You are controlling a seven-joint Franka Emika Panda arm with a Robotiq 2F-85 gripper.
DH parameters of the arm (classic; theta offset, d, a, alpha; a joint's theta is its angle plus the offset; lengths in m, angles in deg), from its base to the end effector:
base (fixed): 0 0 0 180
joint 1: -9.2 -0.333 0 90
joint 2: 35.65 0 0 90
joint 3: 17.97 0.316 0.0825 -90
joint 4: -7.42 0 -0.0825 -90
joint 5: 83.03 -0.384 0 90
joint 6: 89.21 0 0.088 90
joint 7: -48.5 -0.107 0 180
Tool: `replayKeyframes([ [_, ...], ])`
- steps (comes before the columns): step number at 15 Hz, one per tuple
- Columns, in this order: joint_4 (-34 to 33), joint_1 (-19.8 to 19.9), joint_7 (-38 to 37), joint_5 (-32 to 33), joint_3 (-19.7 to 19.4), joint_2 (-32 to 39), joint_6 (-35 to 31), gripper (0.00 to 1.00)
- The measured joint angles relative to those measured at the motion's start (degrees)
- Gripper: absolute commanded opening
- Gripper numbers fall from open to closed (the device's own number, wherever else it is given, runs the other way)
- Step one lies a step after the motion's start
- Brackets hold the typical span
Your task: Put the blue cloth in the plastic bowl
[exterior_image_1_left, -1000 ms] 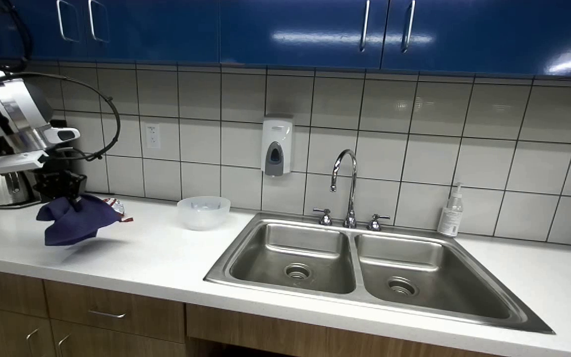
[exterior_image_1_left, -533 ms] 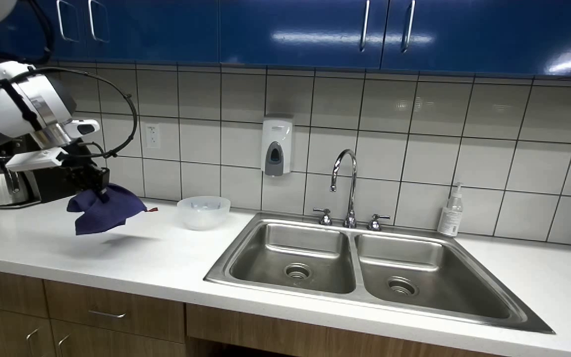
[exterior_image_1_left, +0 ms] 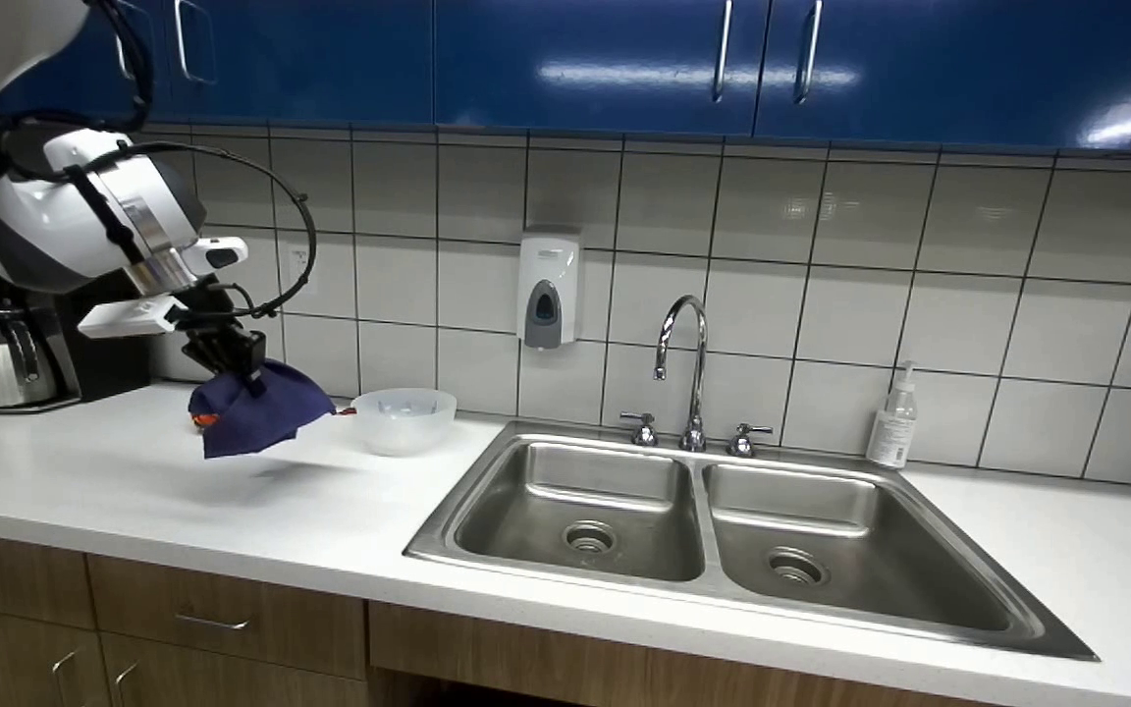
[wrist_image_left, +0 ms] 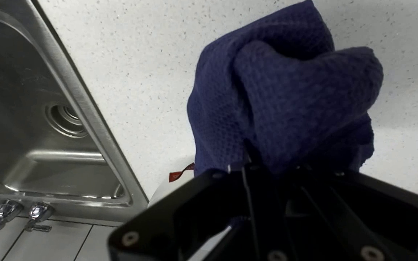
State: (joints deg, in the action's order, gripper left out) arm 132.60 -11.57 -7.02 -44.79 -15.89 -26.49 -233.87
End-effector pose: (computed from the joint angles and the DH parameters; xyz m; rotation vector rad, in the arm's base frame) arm 0.5214 0.2261 0.3315 2.8635 -0.0773 0.5857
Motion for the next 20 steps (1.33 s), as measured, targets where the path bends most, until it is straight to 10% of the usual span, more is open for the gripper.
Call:
replayKeyframes([
  [20,-17.09,5.02,5.26,11.13,-2.17,11.5,-1.0,0.02],
])
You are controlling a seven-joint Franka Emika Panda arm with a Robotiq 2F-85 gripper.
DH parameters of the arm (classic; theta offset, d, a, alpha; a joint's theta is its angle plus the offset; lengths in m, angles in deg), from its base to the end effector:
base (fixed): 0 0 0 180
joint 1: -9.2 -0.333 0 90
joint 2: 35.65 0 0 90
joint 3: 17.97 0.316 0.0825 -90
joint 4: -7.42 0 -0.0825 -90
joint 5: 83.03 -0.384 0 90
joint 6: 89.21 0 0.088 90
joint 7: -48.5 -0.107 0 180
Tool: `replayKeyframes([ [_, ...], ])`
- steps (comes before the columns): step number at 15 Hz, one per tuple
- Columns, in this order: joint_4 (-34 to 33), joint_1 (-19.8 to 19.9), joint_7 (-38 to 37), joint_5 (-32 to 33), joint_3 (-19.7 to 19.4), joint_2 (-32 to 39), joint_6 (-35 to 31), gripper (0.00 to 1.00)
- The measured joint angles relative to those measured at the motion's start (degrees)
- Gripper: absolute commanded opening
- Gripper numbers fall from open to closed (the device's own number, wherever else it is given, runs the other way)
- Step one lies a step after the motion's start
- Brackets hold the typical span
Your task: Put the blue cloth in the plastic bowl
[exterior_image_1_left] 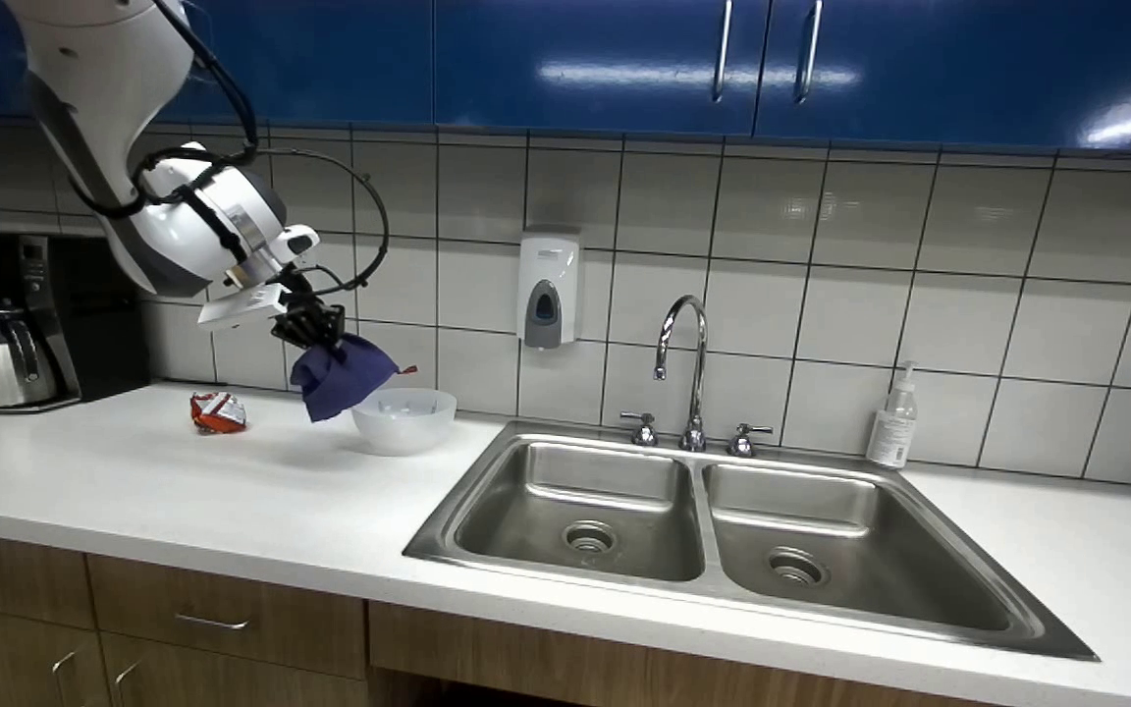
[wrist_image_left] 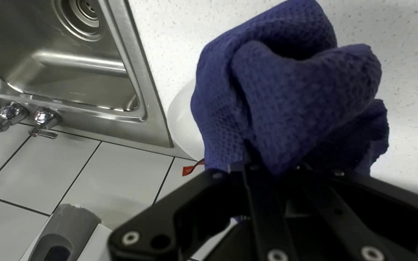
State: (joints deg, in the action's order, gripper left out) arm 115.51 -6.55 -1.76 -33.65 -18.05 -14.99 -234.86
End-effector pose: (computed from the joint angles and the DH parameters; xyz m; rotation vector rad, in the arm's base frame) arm 0.6256 0.1853 0.3434 2.7032 0.0727 0.7590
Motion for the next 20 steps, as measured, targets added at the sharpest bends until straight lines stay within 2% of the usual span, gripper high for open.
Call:
replayKeyframes([
  [20,-17.96,-0.1,-0.27,0.11,-5.67,16.58,0.0,0.02],
])
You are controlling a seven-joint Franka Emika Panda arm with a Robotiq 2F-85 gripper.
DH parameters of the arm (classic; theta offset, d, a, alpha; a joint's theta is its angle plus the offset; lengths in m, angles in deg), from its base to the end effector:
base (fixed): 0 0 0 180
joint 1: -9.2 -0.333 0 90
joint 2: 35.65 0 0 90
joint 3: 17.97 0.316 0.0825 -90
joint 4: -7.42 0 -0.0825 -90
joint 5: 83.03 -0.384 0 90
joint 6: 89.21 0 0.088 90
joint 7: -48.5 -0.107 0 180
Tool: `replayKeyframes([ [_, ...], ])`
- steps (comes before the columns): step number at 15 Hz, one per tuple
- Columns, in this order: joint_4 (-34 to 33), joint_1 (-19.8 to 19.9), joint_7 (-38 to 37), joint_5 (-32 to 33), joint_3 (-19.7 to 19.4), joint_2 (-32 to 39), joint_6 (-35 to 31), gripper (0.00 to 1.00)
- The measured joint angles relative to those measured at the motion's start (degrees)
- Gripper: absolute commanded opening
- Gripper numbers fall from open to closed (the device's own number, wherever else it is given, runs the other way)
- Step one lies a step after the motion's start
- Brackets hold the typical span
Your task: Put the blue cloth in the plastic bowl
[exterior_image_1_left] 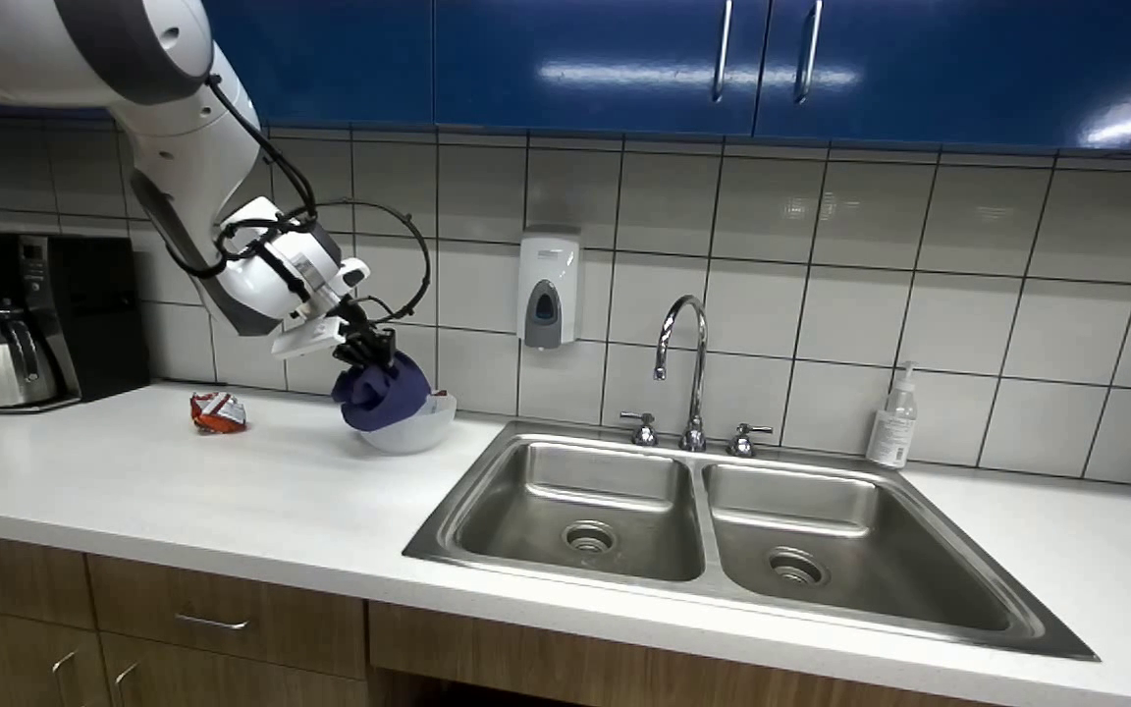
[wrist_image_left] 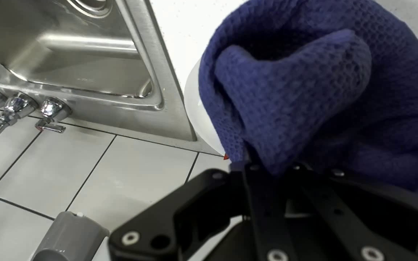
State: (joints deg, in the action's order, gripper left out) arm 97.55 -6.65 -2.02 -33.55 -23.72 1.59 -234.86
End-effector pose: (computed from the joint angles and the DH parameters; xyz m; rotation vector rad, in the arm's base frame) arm 0.7114 0.1487 0.2910 2.6239 -0.0234 0.7789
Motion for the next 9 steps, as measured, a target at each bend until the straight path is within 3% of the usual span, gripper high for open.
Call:
replayKeyframes([
  [9,-6.43,-0.44,-1.44,-0.24,-1.99,7.25,0.02,0.02],
])
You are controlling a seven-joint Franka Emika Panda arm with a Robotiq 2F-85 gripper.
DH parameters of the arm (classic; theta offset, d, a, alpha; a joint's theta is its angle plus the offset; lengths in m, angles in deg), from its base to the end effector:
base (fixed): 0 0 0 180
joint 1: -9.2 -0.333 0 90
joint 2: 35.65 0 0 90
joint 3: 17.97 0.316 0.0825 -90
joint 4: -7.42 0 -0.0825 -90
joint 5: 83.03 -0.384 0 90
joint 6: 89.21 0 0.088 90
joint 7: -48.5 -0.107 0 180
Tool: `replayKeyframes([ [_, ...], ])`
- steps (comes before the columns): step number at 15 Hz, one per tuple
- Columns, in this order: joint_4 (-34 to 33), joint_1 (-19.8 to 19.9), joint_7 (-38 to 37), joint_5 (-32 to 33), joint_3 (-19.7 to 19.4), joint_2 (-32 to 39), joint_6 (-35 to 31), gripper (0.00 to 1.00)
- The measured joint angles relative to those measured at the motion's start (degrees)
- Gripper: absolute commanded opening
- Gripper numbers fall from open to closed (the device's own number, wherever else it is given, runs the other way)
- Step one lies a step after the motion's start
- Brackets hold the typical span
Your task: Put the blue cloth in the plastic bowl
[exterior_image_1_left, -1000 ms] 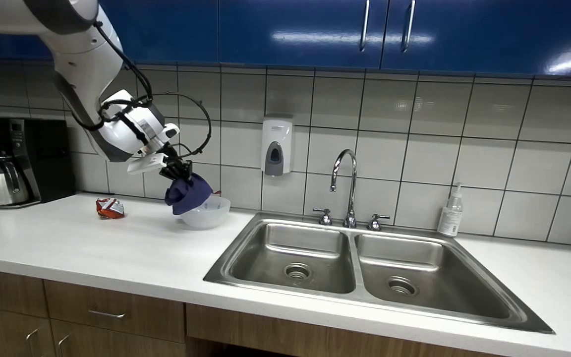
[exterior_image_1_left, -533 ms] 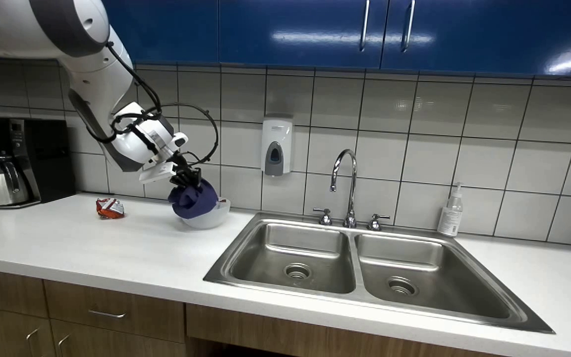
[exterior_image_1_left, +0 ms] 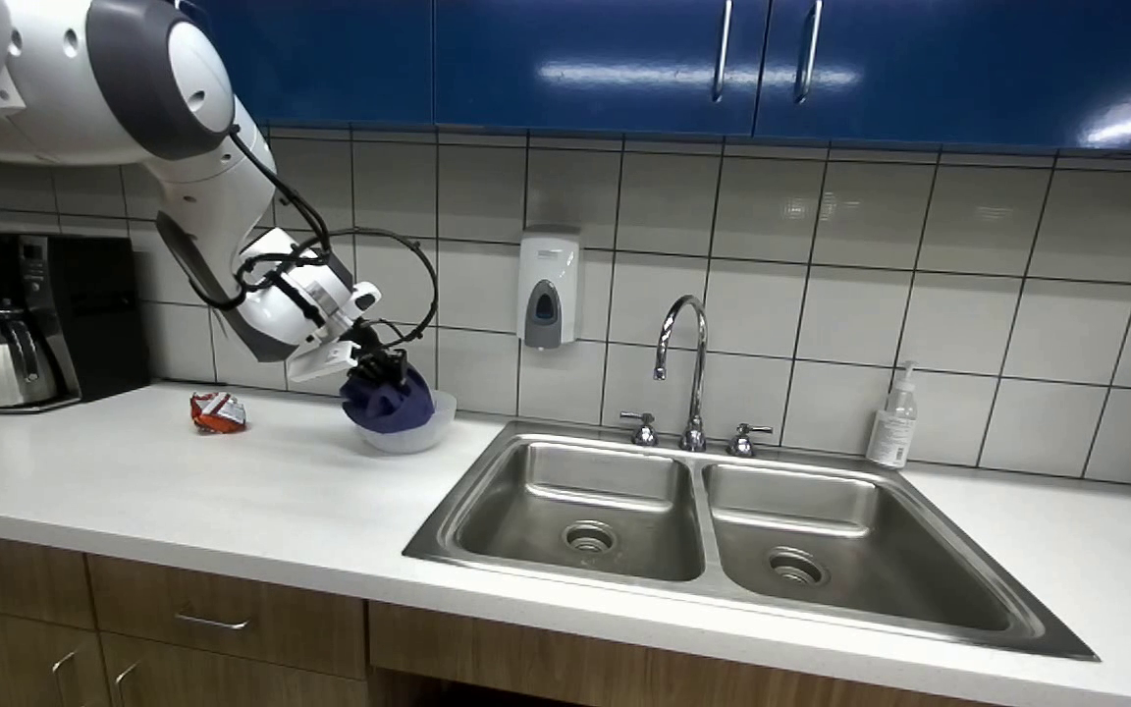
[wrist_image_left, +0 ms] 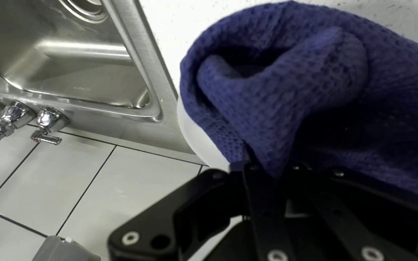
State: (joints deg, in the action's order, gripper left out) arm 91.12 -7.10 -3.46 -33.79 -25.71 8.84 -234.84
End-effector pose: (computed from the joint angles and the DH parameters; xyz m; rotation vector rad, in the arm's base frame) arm 0.7335 0.1411 0.2519 2.5973 -0.0580 0.7697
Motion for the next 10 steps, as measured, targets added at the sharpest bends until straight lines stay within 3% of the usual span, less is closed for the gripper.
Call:
replayKeyframes([
  [4,-3.41,-0.17,-0.32,-1.11,-0.45,2.37,0.07,0.02],
  [5,-4.29,-0.16,-0.33,-1.59,-0.55,3.03,0.16,0.32],
  [6,-5.22,-0.17,-0.34,-2.15,-0.65,3.73,0.3,0.32],
  [10,-8.04,-0.32,-0.34,-4.62,-1.02,5.96,0.98,0.61],
])
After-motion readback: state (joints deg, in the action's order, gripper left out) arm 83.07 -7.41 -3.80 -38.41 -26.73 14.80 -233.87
